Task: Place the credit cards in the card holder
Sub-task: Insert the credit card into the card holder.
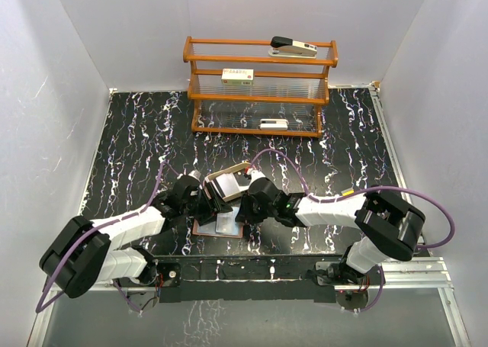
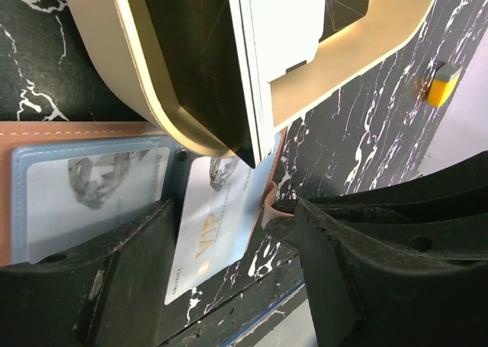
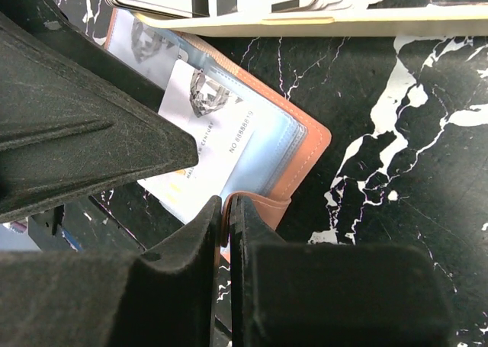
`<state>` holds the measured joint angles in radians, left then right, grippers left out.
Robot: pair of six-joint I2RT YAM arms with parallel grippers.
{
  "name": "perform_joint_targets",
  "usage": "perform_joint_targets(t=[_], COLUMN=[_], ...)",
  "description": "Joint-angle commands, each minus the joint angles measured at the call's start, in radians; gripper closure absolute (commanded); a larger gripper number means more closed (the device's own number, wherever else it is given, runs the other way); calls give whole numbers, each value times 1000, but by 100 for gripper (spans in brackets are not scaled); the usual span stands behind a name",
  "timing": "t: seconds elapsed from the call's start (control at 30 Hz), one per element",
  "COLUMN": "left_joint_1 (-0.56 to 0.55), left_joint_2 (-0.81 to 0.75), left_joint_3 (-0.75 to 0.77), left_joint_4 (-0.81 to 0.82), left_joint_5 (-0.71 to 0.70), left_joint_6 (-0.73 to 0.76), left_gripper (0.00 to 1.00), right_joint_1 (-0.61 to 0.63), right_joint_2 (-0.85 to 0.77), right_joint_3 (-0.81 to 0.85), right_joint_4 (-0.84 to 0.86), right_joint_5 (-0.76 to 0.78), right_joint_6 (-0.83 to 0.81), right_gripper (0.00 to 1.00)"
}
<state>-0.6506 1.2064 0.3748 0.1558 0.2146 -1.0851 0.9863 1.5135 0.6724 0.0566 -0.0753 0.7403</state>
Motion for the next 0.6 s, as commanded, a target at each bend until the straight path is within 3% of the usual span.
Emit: perform_joint_targets(t=[0.0,0.23,0.57], left_joint_1=[-12,-12,-13], left_joint_2=[10,-91,-95], left_joint_3=[-15,41,66], left_joint_4=[-20,-198,-269], left_joint_5=[6,-81,-102], left_joint_6=[-9,47,101], left_gripper=[39,35,33], right_joint_1=[8,9,9], right_joint_2=[-34,-90,-95], right_joint_3=[-2,3,-21], right_joint_4=[47,-57,-44], right_joint_5=[38,125,113], right_joint_6=[15,2,4], right_gripper=[100,100,100])
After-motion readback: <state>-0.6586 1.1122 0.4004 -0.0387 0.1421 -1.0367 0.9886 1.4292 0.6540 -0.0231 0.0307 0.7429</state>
